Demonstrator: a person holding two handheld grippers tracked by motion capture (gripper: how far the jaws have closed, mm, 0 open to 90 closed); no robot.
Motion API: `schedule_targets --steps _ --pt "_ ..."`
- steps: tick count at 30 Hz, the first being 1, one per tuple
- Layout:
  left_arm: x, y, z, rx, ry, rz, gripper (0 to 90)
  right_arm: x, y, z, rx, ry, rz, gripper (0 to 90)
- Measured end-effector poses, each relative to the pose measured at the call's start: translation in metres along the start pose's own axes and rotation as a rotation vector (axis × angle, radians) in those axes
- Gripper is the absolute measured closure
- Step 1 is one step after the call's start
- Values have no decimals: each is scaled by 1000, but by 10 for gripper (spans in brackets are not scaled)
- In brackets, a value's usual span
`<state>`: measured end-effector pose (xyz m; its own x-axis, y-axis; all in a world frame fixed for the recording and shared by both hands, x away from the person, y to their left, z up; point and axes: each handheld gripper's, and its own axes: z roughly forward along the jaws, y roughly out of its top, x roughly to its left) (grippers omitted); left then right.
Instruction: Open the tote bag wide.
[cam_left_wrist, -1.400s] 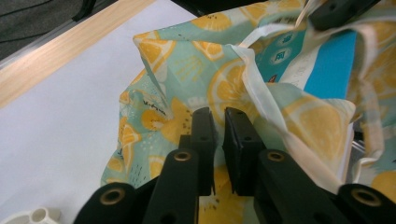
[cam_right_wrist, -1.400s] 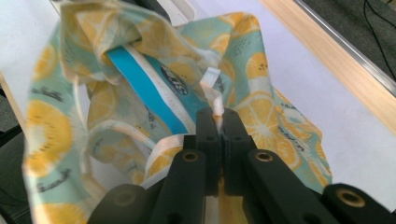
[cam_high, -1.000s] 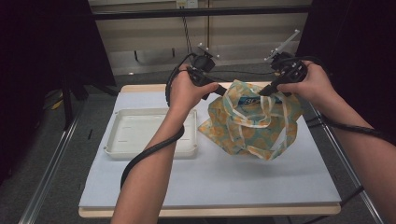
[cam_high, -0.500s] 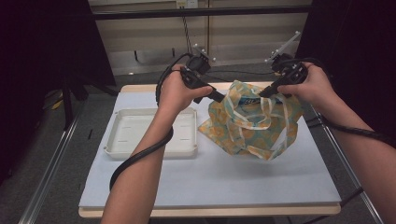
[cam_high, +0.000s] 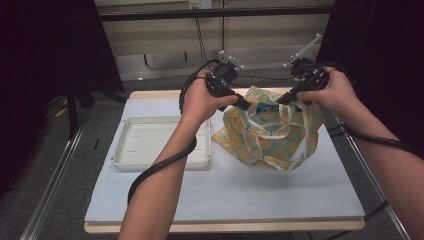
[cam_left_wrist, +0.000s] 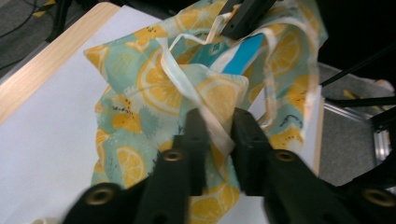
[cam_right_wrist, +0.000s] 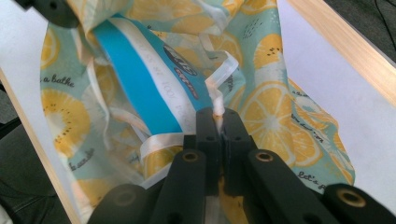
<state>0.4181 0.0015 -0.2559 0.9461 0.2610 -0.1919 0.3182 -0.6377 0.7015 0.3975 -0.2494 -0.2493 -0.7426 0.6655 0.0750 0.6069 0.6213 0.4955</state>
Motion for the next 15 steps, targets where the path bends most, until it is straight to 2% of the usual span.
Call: schedule_targets --steps 2,3,5,9,10,12,15 --pt "0 1 0 -2 2 -3 852 0 0 -1 -5 -1 2 879" --pt "-2 4 -2 -1 20 -11 868 -1 0 -1 -5 -2 3 879" --pt "-3 6 -4 -4 19 -15 884 -1 0 -1 -5 -4 -1 880" --pt "-5 13 -13 -39 13 -24 900 -1 -1 0 -1 1 -1 880" --pt "-5 18 -17 -47 27 -28 900 -1 -1 1 -3 4 -3 880" --pt "-4 20 -18 -58 28 -20 900 -1 -2 1 -3 6 -1 880" --pt "-2 26 -18 -82 51 -27 900 -2 -3 0 -7 10 1 879"
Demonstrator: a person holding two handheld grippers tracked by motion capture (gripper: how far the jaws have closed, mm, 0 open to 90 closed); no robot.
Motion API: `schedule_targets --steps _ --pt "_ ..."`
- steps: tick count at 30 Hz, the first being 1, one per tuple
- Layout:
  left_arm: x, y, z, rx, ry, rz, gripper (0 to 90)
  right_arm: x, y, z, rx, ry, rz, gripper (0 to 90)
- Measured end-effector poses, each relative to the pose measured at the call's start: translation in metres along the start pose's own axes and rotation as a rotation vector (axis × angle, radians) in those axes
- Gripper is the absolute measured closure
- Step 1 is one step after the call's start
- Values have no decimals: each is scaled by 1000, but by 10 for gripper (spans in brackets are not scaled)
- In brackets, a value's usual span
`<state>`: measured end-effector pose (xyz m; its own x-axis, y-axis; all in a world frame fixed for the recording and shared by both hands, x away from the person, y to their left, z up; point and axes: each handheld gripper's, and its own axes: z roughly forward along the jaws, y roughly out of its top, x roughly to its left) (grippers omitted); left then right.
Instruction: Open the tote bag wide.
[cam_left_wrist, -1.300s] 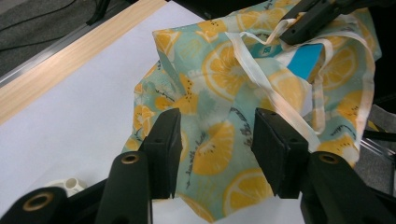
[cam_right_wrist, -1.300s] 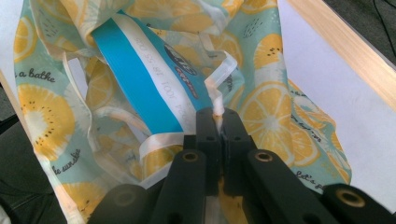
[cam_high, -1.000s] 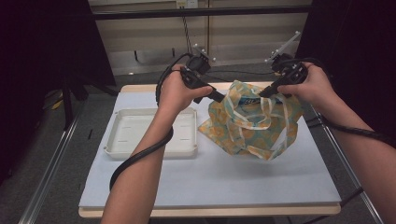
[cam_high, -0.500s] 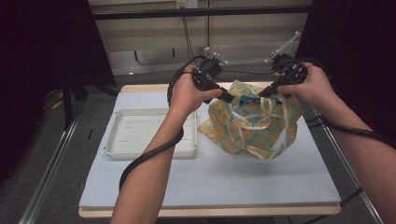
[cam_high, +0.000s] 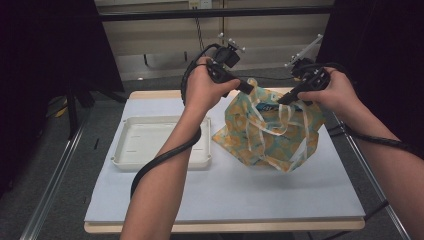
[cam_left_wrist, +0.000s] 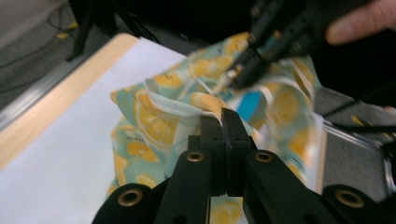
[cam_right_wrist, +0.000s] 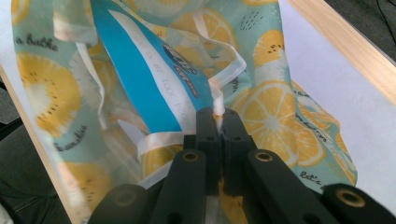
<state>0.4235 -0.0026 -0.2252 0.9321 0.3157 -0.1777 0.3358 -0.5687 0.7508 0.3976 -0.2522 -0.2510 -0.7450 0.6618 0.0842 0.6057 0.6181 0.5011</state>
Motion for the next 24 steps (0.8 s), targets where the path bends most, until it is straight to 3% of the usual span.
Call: schedule_targets --steps 6,11,24 --pt "8 2 19 -33 16 -53 900 0 -1 0 1 4 2 876" --pt "12 -7 41 43 -2 -67 900 -1 -2 -2 3 -10 5 820" --pt "17 -21 45 52 -12 -106 900 -2 -3 -16 -14 -37 13 701"
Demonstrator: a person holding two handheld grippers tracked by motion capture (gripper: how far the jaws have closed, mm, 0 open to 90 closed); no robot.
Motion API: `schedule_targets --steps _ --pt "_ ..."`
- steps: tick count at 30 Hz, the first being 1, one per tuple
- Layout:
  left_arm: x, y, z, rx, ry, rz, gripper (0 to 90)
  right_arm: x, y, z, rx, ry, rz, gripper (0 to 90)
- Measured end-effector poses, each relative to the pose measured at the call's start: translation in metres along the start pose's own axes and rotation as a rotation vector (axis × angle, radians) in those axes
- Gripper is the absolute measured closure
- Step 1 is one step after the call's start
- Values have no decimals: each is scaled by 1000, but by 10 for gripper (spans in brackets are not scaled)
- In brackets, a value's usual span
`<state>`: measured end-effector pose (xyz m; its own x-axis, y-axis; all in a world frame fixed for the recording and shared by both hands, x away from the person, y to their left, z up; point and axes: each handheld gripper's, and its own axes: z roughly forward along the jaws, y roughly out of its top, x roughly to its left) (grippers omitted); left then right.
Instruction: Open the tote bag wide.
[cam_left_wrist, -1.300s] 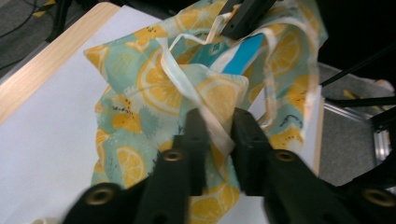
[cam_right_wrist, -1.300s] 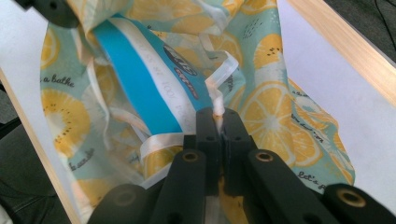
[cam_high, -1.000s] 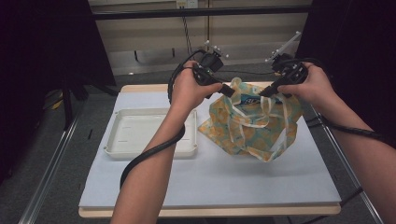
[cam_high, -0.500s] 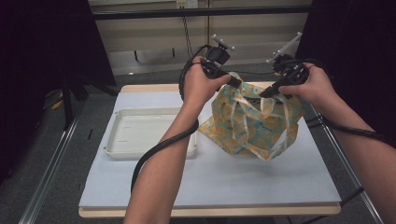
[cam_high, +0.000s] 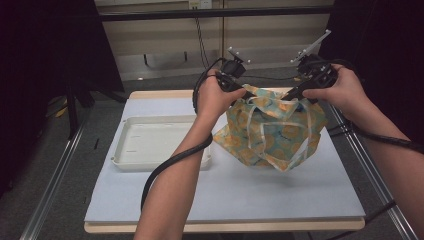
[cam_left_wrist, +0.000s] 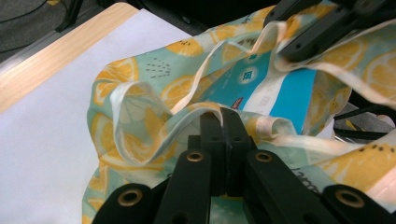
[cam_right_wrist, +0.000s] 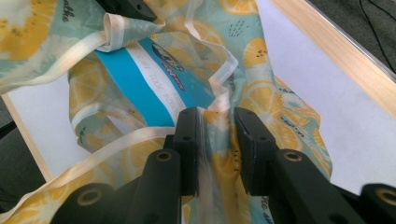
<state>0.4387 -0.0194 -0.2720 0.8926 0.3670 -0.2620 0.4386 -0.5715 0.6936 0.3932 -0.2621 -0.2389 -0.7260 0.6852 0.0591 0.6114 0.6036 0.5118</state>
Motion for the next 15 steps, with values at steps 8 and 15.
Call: schedule_targets --steps 8,15 --pt "4 -5 -1 4 1 -31 900 -4 -4 -14 -12 -26 27 577" --pt "6 -6 1 14 9 -36 900 -7 -7 -26 -11 -43 33 508"
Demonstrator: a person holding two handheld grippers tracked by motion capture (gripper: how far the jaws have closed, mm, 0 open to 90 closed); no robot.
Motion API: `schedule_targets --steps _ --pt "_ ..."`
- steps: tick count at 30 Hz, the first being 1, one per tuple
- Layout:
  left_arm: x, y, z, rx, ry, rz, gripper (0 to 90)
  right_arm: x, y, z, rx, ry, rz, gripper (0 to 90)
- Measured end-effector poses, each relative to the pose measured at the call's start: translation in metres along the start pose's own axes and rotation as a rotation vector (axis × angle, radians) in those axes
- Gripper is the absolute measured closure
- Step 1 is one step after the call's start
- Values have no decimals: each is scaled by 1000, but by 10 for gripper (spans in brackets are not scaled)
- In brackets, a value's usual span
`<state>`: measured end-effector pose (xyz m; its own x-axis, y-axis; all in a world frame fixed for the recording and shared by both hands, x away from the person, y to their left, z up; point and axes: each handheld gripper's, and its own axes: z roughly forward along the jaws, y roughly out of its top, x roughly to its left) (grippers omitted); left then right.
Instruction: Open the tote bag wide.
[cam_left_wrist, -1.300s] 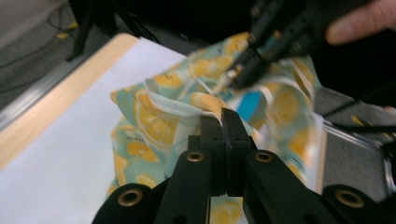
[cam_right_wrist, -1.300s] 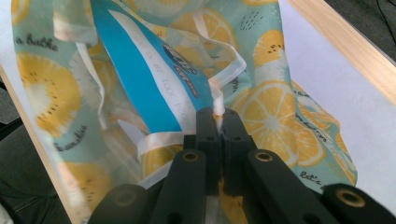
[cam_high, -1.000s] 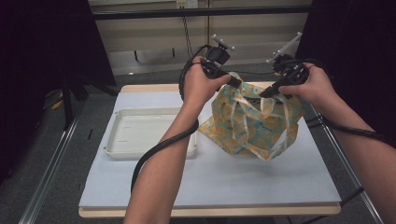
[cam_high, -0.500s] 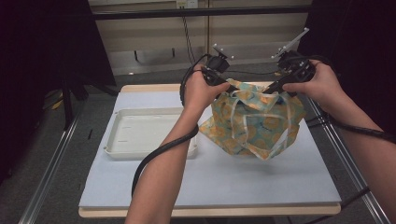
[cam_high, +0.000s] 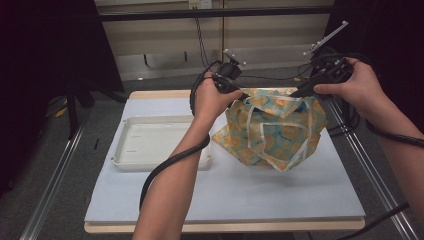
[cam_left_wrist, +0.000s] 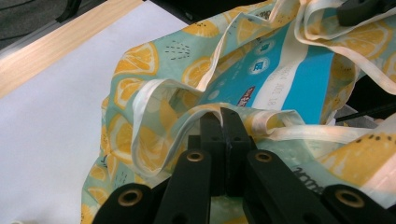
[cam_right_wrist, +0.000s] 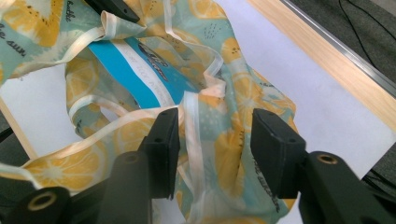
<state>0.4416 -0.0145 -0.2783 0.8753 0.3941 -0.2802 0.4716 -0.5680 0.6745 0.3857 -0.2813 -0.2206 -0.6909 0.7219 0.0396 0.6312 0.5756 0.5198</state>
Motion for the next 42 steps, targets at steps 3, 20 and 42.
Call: schedule_targets --steps 3,20,42 --pt "0 0 1 -7 -2 -19 900 -1 0 -3 -4 -2 1 500" --pt "7 -2 2 4 3 -52 900 -9 -7 -19 -9 -20 5 486" --pt "9 -4 0 2 5 -49 900 3 -2 4 -8 31 -62 569"
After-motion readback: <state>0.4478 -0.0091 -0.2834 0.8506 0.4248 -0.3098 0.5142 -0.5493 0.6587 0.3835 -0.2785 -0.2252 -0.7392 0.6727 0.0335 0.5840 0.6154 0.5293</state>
